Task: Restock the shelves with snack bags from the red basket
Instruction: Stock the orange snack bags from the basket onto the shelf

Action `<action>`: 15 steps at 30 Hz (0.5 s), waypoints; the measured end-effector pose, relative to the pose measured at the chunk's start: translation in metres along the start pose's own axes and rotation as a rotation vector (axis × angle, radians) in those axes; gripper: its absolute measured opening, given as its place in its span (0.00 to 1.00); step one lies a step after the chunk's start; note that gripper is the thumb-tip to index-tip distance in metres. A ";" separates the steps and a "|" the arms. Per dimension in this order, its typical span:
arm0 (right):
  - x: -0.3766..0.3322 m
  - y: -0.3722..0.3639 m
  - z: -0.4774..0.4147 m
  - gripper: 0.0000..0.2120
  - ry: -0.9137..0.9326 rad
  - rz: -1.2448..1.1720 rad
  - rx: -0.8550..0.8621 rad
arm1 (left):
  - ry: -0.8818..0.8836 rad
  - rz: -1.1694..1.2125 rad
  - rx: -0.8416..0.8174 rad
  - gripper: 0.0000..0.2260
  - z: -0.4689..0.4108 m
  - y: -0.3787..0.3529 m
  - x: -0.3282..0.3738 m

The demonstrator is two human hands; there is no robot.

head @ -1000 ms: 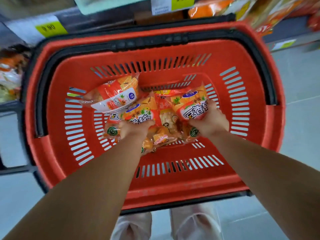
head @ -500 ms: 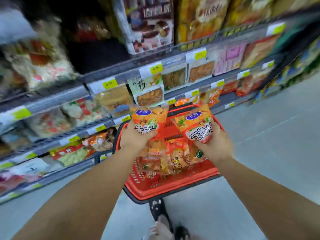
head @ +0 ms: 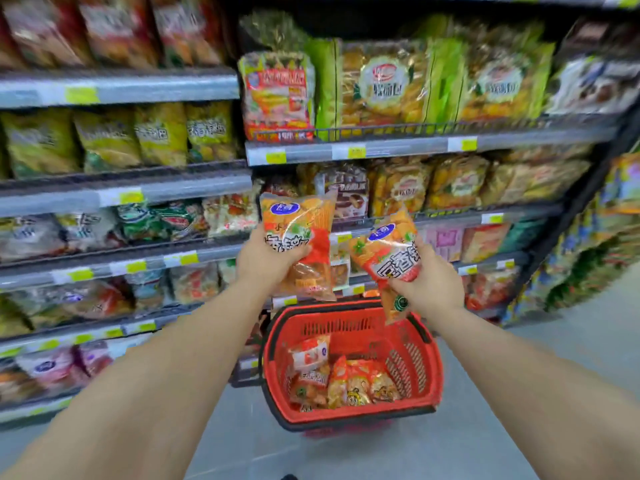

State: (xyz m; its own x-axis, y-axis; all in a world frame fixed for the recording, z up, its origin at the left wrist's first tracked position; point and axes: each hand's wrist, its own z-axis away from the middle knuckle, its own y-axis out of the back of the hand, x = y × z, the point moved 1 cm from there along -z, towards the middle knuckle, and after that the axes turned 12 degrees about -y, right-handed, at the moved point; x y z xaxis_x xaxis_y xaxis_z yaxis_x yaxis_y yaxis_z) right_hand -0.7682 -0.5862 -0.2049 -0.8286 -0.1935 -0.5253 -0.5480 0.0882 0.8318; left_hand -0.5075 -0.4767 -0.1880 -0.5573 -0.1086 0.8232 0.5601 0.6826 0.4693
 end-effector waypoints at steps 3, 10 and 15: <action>-0.033 0.033 0.005 0.42 0.077 -0.066 0.061 | -0.051 0.024 0.075 0.29 -0.005 0.052 0.030; -0.121 0.072 0.010 0.42 0.191 -0.205 0.195 | -0.099 0.059 0.247 0.35 -0.020 0.151 0.064; -0.195 0.068 0.016 0.42 0.238 -0.276 0.238 | -0.121 0.066 0.323 0.35 -0.040 0.214 0.057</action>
State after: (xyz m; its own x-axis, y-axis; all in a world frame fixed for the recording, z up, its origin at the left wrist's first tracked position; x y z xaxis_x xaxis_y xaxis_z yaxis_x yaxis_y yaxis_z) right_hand -0.6458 -0.5272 -0.0488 -0.6134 -0.4589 -0.6427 -0.7793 0.2196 0.5870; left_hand -0.3947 -0.3658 -0.0272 -0.6059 0.0172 0.7954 0.3856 0.8808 0.2747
